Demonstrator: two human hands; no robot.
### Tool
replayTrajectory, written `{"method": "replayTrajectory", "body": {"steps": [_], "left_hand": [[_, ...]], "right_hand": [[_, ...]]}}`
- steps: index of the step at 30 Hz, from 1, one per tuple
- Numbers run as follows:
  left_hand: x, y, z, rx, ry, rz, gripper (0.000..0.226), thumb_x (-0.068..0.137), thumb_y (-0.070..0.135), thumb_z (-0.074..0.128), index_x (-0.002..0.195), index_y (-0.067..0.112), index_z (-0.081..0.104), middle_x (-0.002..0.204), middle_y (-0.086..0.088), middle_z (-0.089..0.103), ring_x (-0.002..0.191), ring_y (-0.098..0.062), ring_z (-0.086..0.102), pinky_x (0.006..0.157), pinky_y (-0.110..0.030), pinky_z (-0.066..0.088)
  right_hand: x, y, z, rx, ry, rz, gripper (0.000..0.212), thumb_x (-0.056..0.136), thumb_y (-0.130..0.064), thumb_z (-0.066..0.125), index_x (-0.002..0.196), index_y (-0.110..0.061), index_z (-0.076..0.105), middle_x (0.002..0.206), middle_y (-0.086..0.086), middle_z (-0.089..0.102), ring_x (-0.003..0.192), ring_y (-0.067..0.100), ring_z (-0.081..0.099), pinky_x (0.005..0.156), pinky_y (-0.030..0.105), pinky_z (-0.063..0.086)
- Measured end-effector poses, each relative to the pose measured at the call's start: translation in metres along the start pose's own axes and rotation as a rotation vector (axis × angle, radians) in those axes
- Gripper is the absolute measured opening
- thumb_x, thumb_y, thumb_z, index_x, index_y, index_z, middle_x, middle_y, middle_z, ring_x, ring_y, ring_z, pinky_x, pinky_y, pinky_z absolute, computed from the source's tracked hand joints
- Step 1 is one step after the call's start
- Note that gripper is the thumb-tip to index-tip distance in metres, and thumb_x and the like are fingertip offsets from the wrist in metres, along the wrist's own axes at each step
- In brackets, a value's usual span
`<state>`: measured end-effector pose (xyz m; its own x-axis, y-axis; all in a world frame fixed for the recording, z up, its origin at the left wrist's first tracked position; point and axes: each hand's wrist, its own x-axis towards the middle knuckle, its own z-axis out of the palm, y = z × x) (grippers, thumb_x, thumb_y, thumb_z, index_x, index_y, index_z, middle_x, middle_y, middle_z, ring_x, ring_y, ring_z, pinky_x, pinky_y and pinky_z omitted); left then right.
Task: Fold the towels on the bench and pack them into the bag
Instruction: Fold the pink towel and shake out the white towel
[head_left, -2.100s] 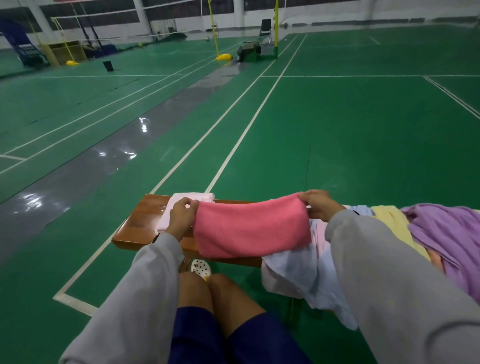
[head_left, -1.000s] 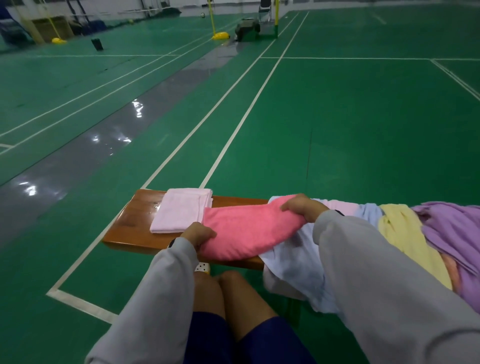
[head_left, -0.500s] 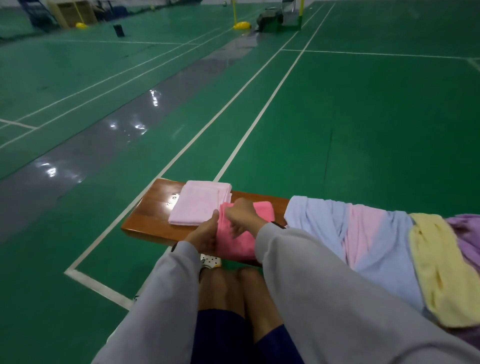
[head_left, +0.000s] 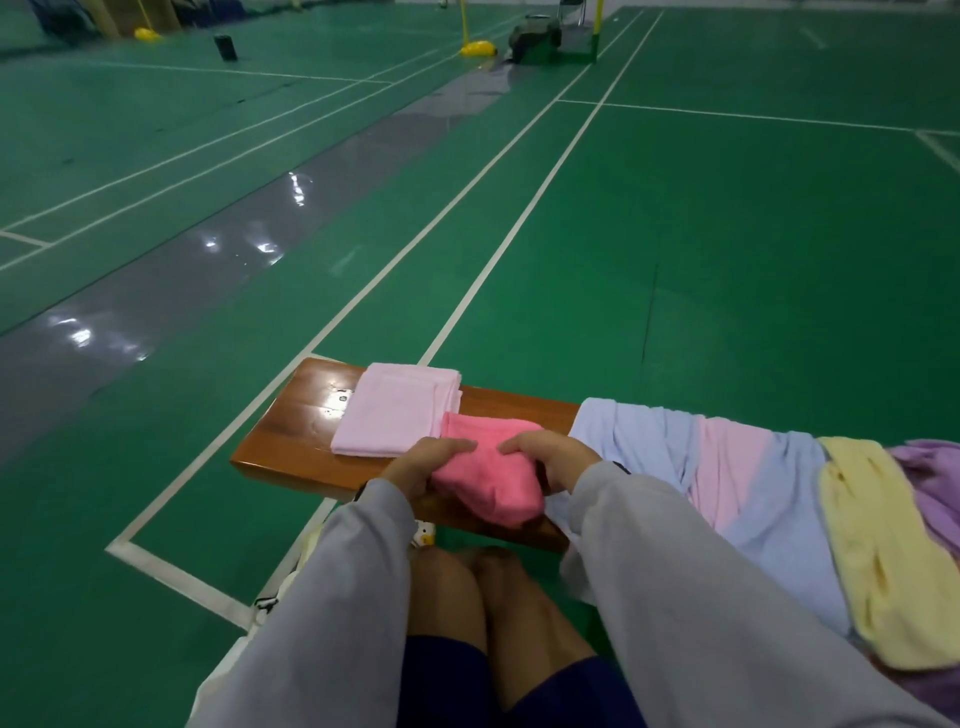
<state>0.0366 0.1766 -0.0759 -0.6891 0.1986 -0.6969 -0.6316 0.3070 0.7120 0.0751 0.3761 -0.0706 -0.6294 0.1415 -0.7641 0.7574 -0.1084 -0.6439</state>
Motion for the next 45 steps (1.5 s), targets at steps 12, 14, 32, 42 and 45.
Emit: {"method": "replayTrajectory", "body": {"steps": [12,14,32,42,45], "left_hand": [[-0.002,0.093,-0.113,0.0,0.196,0.424,0.037,0.094,0.03,0.072,0.126,0.013,0.063,0.119,-0.011,0.071,0.105,-0.028,0.071,0.089,-0.042,0.06],[0.019,0.077,-0.13,0.103,0.328,0.378,0.037,0.094,0.028,0.071,0.125,0.009,0.062,0.115,-0.011,0.07,0.099,-0.025,0.069,0.075,-0.035,0.058],[0.042,0.031,-0.144,0.462,0.407,0.212,0.039,0.1,0.03,0.061,0.124,-0.001,0.058,0.113,-0.017,0.067,0.089,-0.028,0.065,0.066,-0.037,0.057],[0.051,0.033,-0.131,0.895,0.523,0.241,0.075,0.081,0.035,0.067,0.149,0.019,0.037,0.139,-0.017,0.049,0.126,-0.04,0.05,0.106,-0.053,0.046],[0.044,0.045,-0.088,1.036,0.493,0.42,0.06,0.09,0.031,0.062,0.146,0.024,0.044,0.148,-0.014,0.044,0.134,-0.038,0.042,0.113,-0.054,0.038]], "right_hand": [[0.019,-0.116,0.071,0.106,-0.132,-0.257,0.048,0.086,-0.032,0.079,0.123,-0.01,0.058,0.109,0.01,0.07,0.084,0.025,0.07,0.064,0.041,0.063],[0.037,-0.106,0.091,0.055,-0.142,-0.227,0.048,0.09,-0.03,0.075,0.126,-0.008,0.053,0.107,0.012,0.066,0.083,0.026,0.067,0.065,0.043,0.062],[0.038,-0.071,0.096,-0.368,-0.076,-0.155,0.02,0.091,-0.005,0.068,0.1,-0.002,0.051,0.086,0.016,0.064,0.064,0.025,0.063,0.059,0.037,0.06],[0.032,-0.053,0.071,-0.606,0.047,-0.206,0.026,0.097,-0.036,0.058,0.101,-0.01,0.056,0.1,0.012,0.067,0.085,0.025,0.066,0.081,0.038,0.06],[0.024,-0.059,0.06,-0.715,0.078,-0.277,0.018,0.099,-0.029,0.058,0.094,-0.013,0.053,0.087,0.007,0.058,0.086,0.024,0.061,0.071,0.033,0.053]]}}
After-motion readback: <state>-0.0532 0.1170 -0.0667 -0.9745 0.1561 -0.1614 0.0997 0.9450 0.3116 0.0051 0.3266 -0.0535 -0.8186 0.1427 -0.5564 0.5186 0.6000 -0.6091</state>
